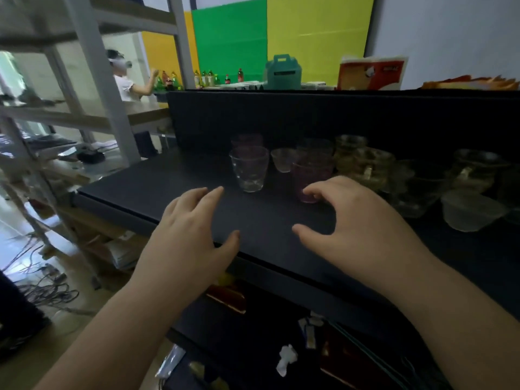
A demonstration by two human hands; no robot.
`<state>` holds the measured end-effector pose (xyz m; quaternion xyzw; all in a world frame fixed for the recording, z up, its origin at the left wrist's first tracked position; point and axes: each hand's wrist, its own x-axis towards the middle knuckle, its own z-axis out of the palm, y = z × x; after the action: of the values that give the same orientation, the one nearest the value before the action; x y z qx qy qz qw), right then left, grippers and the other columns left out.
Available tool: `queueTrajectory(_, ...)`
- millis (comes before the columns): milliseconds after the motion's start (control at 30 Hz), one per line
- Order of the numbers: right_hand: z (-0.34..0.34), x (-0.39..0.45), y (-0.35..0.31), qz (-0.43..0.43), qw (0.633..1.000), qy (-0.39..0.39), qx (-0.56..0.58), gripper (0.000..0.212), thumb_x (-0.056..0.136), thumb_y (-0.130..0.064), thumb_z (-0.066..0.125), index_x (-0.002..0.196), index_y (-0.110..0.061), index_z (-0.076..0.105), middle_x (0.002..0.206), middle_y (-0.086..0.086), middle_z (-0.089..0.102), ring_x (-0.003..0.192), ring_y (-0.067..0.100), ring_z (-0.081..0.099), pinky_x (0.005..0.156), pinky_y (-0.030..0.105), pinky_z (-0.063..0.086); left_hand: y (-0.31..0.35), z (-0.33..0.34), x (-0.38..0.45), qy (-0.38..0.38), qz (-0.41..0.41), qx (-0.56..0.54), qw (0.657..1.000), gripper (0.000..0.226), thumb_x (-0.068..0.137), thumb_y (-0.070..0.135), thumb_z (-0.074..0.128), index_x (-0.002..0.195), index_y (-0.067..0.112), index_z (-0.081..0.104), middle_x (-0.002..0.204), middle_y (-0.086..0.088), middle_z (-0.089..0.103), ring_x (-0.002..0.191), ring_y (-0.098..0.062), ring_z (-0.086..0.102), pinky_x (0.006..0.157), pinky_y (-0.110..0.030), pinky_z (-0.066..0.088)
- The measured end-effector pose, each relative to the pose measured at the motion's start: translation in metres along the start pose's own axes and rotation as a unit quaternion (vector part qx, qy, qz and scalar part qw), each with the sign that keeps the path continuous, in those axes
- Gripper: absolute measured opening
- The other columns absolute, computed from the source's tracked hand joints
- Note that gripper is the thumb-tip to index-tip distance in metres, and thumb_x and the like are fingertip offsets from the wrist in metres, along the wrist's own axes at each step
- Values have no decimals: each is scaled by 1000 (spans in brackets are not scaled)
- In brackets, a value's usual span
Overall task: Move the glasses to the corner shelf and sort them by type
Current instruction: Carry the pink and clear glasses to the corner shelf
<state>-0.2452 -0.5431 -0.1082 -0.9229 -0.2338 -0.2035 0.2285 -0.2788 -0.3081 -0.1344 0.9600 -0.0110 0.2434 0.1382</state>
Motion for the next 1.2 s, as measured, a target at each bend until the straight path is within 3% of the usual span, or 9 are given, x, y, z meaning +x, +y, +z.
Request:
queueTrajectory(333, 62, 58, -76, 64, 997, 19, -25, 55, 84, -57, 65, 134, -37, 53, 124, -24, 49, 116, 0, 48, 94, 22, 42, -100, -10, 56, -42, 83, -54, 994, 79, 87, 58, 53, 154, 35, 17, 155, 11, 23, 142, -12, 17, 110, -29, 25)
queueTrajectory(633, 64, 94, -63, 105, 992, 49, -52, 59, 80, -55, 67, 133, -35, 54, 122, -21, 52, 112, -1, 49, 93, 23, 43, -73, 37, 146, -63, 110, -133, 983, 95, 77, 66, 63, 153, 30, 19, 153, 3, 28, 139, -18, 27, 107, -32, 30)
queueTrajectory(800, 60, 109, -50, 114, 990, 58, -53, 60, 79, -55, 66, 134, -33, 55, 119, -19, 52, 108, -1, 50, 88, 19, 40, -54, 58, 179, -89, 125, -117, 981, 101, 73, 69, 64, 153, 27, 19, 152, 0, 31, 135, -21, 34, 104, -34, 34)
queueTrajectory(900, 57, 118, -45, 114, 990, 62, -57, 60, 76, -56, 63, 131, -34, 56, 114, -21, 51, 104, -3, 48, 83, 11, 35, -51, 63, 189, -100, 129, -130, 978, 97, 75, 66, 66, 152, 25, 23, 150, 1, 32, 130, -17, 41, 100, -31, 38)
queueTrajectory(1000, 58, 127, -43, 121, 989, 61, -64, 57, 75, -56, 63, 128, -37, 56, 111, -23, 49, 100, -6, 45, 79, 6, 32, -61, 59, 194, -106, 145, -152, 972, 82, 74, 65, 67, 142, 28, 39, 136, 9, 39, 110, -7, 48, 90, -23, 43)
queueTrajectory(1100, 62, 142, -45, 124, 988, 64, -74, 60, 77, -57, 60, 132, -34, 55, 115, -20, 50, 103, -4, 47, 80, 7, 33, -85, 50, 196, -112, 152, -169, 967, 68, 73, 62, 69, 130, 33, 47, 117, 19, 33, 91, 2, 45, 75, -12, 35)
queueTrajectory(1200, 71, 166, -52, 131, 987, 43, -85, 60, 81, -56, 62, 135, -31, 54, 122, -16, 51, 108, -1, 48, 85, 14, 36, -117, 43, 198, -102, 144, -171, 969, 77, 69, 65, 66, 136, 33, 46, 118, 20, 33, 97, 2, 47, 76, -10, 34)
